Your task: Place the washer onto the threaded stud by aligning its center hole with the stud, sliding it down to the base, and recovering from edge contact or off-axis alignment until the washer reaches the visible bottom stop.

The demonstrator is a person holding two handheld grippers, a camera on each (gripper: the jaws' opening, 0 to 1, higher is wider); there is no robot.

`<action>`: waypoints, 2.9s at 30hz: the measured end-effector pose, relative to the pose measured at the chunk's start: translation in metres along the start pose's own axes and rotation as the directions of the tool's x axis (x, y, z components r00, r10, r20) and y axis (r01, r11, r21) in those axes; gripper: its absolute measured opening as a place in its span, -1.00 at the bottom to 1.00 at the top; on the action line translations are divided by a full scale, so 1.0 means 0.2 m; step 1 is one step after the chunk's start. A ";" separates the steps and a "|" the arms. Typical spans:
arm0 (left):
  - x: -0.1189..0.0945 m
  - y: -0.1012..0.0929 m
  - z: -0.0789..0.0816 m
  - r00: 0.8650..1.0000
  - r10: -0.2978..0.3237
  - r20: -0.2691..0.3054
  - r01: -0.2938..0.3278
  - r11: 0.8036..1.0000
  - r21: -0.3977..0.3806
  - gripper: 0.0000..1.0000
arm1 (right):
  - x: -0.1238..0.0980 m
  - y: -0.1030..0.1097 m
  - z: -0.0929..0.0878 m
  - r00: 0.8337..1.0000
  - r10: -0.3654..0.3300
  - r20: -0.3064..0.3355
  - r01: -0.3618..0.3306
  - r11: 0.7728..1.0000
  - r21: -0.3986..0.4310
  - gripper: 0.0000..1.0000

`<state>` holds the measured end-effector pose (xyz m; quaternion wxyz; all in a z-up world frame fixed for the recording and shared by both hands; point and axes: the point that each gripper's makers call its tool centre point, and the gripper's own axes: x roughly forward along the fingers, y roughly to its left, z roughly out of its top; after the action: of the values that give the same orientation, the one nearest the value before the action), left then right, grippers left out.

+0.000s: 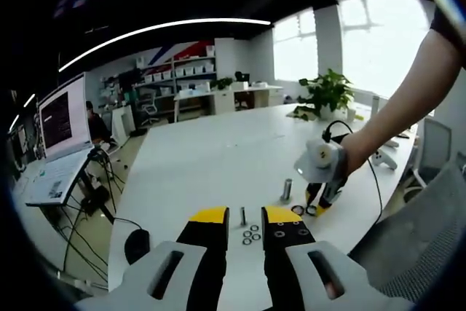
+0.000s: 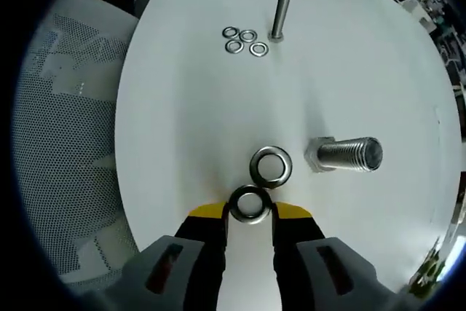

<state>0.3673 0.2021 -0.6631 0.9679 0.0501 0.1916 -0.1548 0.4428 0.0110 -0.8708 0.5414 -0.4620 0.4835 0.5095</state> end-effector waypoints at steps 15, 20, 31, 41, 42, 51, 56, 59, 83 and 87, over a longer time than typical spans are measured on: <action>0.00 0.00 0.00 1.000 0.003 -0.002 -0.003 1.000 -0.001 -0.69 | -0.02 -0.01 -0.01 0.999 -0.010 0.036 0.009 0.999 0.032 -0.54; 0.00 0.00 0.00 1.000 0.002 -0.001 -0.002 1.000 0.000 -0.69 | -0.01 -0.01 -0.01 0.998 -0.009 0.056 0.006 0.999 0.037 -0.55; 0.00 0.00 0.00 1.000 0.003 0.004 -0.003 1.000 0.000 -0.69 | -0.03 -0.01 -0.05 0.996 -0.006 0.088 -0.002 0.996 0.088 -0.55; 0.00 0.00 0.00 1.000 0.002 0.004 -0.002 1.000 0.000 -0.69 | -0.09 -0.06 -0.04 0.989 -0.021 0.144 -0.001 0.988 0.152 -0.55; 0.00 0.00 0.00 1.000 0.002 0.004 -0.002 1.000 0.000 -0.69 | -0.10 -0.06 -0.04 0.989 -0.021 0.150 -0.003 0.987 0.158 -0.55; 0.00 0.00 0.00 1.000 -0.001 0.005 0.001 1.000 0.001 -0.69 | -0.21 -0.10 0.03 0.976 -0.054 0.210 0.020 0.987 0.162 -0.55; 0.00 0.00 0.00 1.000 -0.002 0.004 0.002 1.000 0.003 -0.69 | -0.27 -0.14 0.05 0.969 -0.079 0.235 0.040 0.985 0.167 -0.55; 0.00 0.00 0.00 1.000 -0.001 0.004 0.001 1.000 0.002 -0.69 | -0.32 -0.17 0.07 0.963 -0.090 0.253 0.047 0.984 0.170 -0.55; 0.00 0.00 0.00 1.000 0.002 -0.001 -0.002 1.000 0.004 -0.69 | -0.39 -0.34 0.25 0.965 -0.103 0.242 0.085 0.993 0.086 -0.55; 0.00 0.00 0.00 1.000 0.005 0.000 -0.005 1.000 0.001 -0.69 | -0.37 -0.33 0.24 0.969 -0.093 0.227 0.078 0.994 0.072 -0.55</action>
<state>0.3669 0.2029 -0.6632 0.9682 0.0512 0.1913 -0.1527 0.5106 0.0476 -0.7926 0.6293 -0.4033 0.4129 0.5204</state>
